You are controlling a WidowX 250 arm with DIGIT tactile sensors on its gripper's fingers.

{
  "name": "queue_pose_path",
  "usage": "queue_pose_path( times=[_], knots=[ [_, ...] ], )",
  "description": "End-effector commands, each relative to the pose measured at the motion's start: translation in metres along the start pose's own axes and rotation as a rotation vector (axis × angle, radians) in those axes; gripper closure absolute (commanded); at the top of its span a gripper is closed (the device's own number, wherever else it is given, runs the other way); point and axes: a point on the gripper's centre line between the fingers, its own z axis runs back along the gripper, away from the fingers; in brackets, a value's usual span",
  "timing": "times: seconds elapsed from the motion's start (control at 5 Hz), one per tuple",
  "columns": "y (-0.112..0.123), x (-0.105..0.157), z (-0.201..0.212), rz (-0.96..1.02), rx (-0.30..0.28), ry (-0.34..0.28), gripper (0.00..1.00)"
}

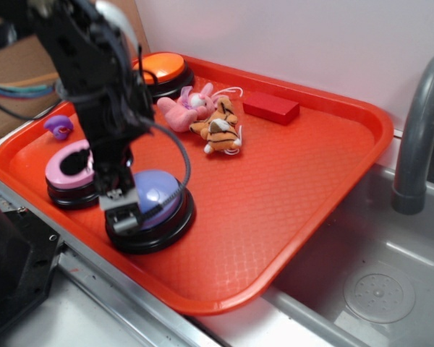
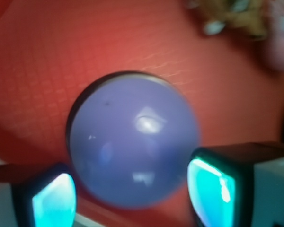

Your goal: Push the purple button.

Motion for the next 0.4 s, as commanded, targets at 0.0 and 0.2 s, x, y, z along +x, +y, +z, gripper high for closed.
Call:
queue_pose_path(
  times=[0.0,0.2],
  knots=[
    [-0.005,0.019,-0.025,-0.028,-0.050,-0.029,0.00],
    [-0.003,0.030,0.005,-0.030,-0.019,-0.034,0.00]
  ],
)
